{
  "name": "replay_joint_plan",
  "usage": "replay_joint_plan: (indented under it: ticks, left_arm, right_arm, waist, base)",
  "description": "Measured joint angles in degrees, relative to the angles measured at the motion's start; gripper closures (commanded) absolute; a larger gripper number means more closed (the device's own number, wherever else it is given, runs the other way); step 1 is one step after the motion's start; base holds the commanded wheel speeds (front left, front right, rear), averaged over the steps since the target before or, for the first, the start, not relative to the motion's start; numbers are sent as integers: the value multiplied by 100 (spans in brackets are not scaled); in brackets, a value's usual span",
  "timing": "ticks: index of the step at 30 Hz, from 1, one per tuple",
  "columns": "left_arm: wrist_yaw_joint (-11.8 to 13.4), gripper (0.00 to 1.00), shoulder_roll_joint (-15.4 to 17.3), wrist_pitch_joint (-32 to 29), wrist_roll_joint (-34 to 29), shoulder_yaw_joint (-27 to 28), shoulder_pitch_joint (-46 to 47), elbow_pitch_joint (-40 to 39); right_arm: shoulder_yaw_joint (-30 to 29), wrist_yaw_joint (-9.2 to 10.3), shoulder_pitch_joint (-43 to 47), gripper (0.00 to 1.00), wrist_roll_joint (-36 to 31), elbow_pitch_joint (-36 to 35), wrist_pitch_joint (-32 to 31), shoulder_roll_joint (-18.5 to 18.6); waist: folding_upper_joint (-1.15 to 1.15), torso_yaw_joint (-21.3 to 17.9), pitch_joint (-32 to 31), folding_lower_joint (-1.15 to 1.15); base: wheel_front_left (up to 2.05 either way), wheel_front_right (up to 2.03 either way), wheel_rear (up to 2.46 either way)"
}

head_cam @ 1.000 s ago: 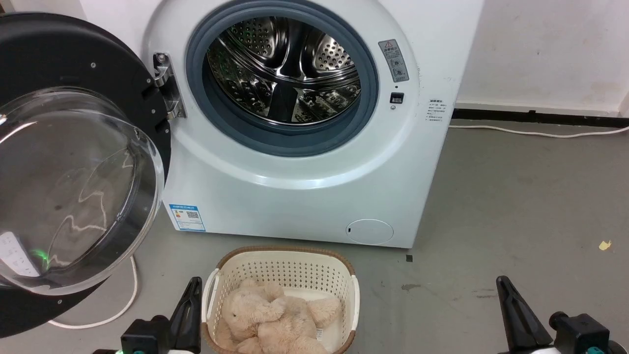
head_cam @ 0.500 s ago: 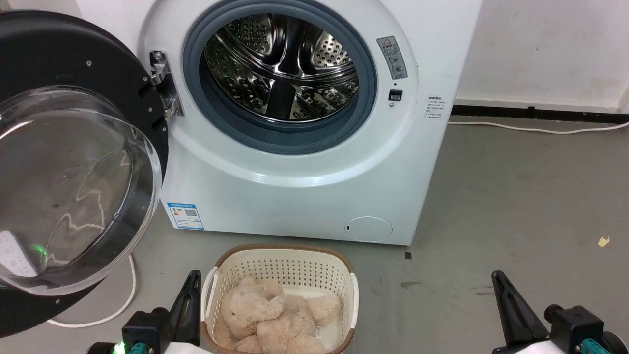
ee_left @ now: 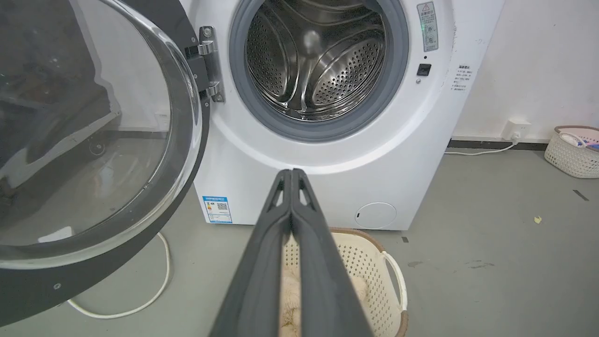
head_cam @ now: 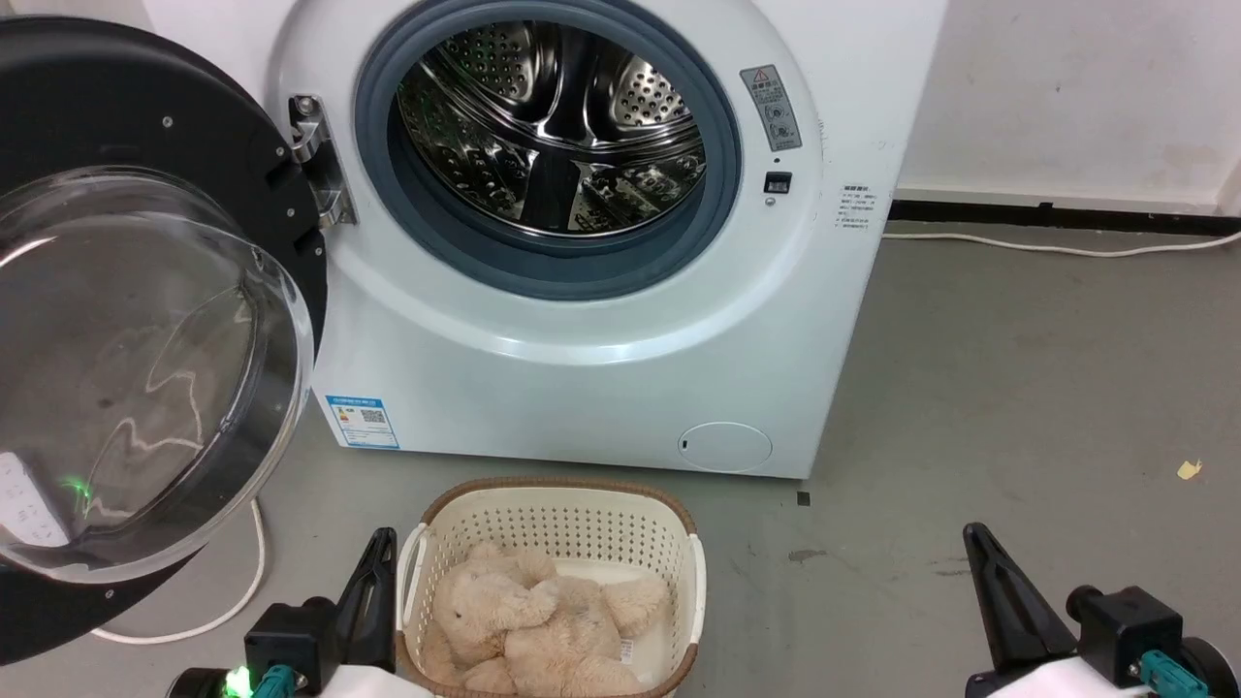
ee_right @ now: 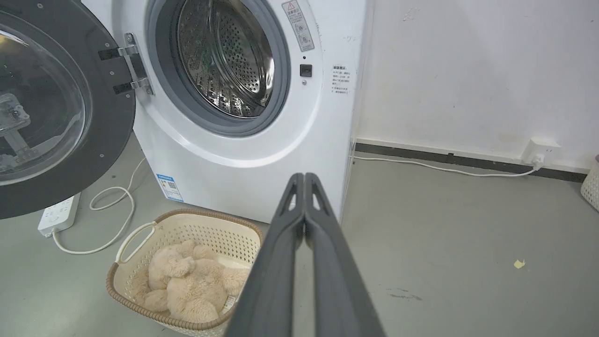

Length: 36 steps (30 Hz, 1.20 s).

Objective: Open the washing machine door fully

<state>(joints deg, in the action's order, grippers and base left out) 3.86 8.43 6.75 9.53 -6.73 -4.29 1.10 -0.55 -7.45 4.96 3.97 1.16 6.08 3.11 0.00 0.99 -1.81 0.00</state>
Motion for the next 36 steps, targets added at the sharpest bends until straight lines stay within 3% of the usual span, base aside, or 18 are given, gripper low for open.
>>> replay_joint_plan:
  ticks: [36]
  left_arm:
    - [-211, 100, -321, -403, -558, 392, 218, -57]
  right_arm:
    - [32, 0, -229, 100, -219, -49, -355, 0]
  waist:
    - [0, -61, 111, -1]
  base:
    - [0, 0, 0]
